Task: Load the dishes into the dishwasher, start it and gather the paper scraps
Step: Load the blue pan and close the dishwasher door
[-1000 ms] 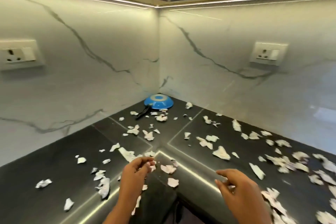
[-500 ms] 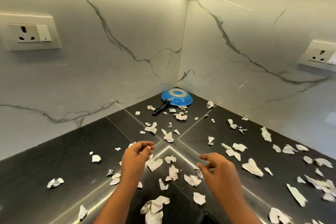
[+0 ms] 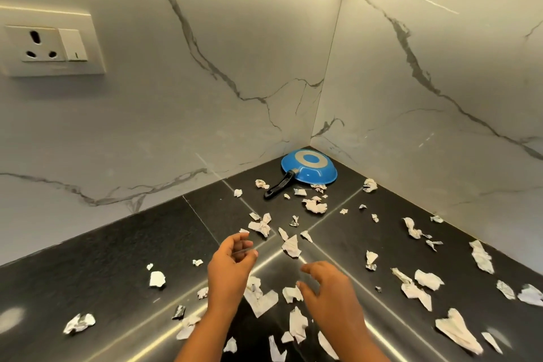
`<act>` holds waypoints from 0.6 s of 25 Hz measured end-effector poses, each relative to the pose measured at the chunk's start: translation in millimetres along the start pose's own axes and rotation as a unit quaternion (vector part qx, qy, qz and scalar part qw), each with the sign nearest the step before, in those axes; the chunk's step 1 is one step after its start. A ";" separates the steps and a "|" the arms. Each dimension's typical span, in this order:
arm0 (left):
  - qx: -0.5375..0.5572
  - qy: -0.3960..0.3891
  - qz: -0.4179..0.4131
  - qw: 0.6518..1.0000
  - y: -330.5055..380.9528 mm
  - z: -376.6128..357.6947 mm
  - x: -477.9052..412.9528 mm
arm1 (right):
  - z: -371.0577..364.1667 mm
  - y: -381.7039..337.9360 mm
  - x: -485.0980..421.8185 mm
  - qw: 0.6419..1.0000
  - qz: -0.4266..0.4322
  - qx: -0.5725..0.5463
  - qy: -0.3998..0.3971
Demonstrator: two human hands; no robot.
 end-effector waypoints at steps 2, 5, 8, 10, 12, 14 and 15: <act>-0.007 0.018 -0.001 1.000 -3.6 -8.1 -13.0 | -9.0 10.3 -11.0 1.000 -0.011 -0.020 -0.006; -0.023 0.031 -0.012 0.999 -3.1 -29.8 -33.8 | -17.4 31.0 -29.2 0.998 -0.035 -0.038 -0.023; -0.058 0.025 -0.027 0.998 0.0 -58.9 -60.5 | -32.9 54.7 -53.9 0.995 -0.042 -0.087 -0.030; -0.091 0.024 -0.038 0.995 -0.1 -75.4 -83.1 | -46.0 71.1 -71.9 0.980 -0.067 -0.188 0.008; -0.117 0.024 -0.044 0.992 -3.8 -86.7 -108.4 | -62.3 87.8 -91.9 0.955 -0.103 -0.274 0.043; -0.141 0.016 -0.034 0.989 -9.1 -90.8 -130.3 | -80.3 101.1 -112.2 0.936 -0.134 -0.322 0.051; -0.152 0.019 -0.031 0.988 -11.7 -91.3 -139.5 | -88.1 106.3 -122.0 0.933 -0.142 -0.327 0.053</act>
Point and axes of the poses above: each hand's wrist, its own x-axis away from the middle knuckle, its own z-axis out of the back of the hand, y = z × x, the point moved 3 cm from there along -x, towards the middle knuckle, and after that the axes turned 12 degrees about z, right-handed, at the moved point
